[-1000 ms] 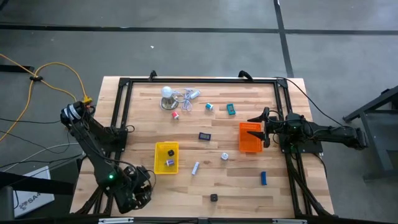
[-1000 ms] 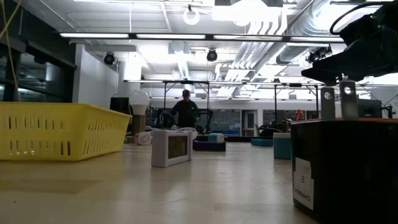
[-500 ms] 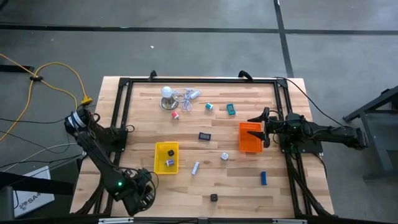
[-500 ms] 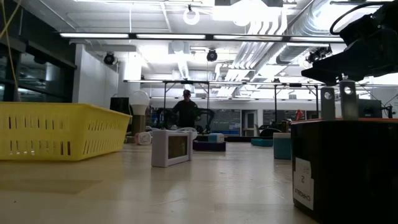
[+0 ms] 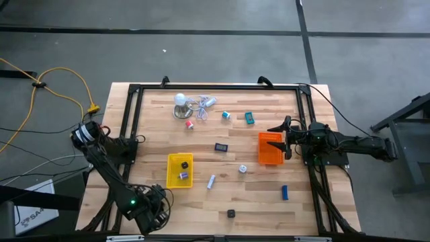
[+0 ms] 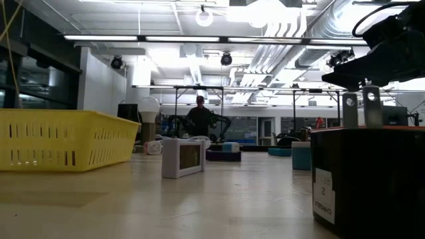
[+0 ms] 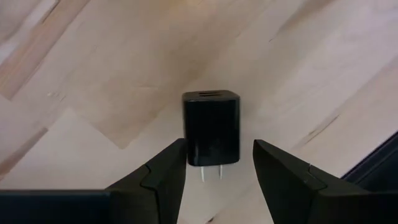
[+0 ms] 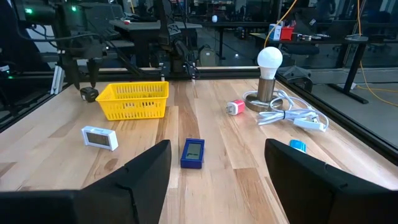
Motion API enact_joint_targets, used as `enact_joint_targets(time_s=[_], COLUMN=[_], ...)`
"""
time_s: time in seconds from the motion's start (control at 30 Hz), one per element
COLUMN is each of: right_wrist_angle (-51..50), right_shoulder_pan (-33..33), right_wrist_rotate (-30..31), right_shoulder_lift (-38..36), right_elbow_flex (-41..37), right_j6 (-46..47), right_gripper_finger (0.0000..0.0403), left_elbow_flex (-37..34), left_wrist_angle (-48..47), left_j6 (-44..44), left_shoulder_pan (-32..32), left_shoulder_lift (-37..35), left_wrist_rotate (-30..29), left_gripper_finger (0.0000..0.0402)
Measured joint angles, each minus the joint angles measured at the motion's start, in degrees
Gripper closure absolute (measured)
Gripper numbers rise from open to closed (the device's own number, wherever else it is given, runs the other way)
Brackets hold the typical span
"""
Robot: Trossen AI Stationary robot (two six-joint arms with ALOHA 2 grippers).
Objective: Pick & Place Office items
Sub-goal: Put the left black charger adapter into the yellow bin
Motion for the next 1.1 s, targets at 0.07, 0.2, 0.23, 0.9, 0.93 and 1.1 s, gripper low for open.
enact_joint_targets(time_s=[0.07, 0.2, 0.23, 0.9, 0.93, 1.1], right_wrist_angle=[0.0, 0.0, 0.0, 0.0, -0.02, 0.0], right_shoulder_pan=[0.0, 0.0, 0.0, 0.0, 0.0, 0.0], right_wrist_rotate=[0.0, 0.01, 0.0, 0.1, 0.11, 0.13], right_shoulder_lift=[0.0, 0.0, 0.0, 0.0, 0.0, 0.0], right_elbow_flex=[0.01, 0.02, 0.01, 0.01, 0.02, 0.0], right_j6=[-0.01, 0.0, -0.01, 0.0, 0.0, 0.0], right_gripper_finger=[0.0155, 0.0155, 0.0155, 0.0155, 0.0155, 0.0155], left_elbow_flex=[-0.02, -0.03, -0.04, -0.13, -0.13, -0.17], left_wrist_angle=[-0.12, 0.09, -0.05, 0.21, 0.15, 0.02], left_j6=[0.42, 1.81, 2.13, 2.45, 2.43, 2.95], left_shoulder_pan=[0.13, 0.91, 0.95, 2.02, 2.04, 2.04], left_shoulder_lift=[0.38, 1.01, 1.01, 2.59, 2.59, 3.2], left_wrist_rotate=[0.27, 0.58, 0.69, 2.31, 2.18, 2.34], left_gripper_finger=[0.0223, 0.0223, 0.0223, 0.0223, 0.0223, 0.0223])
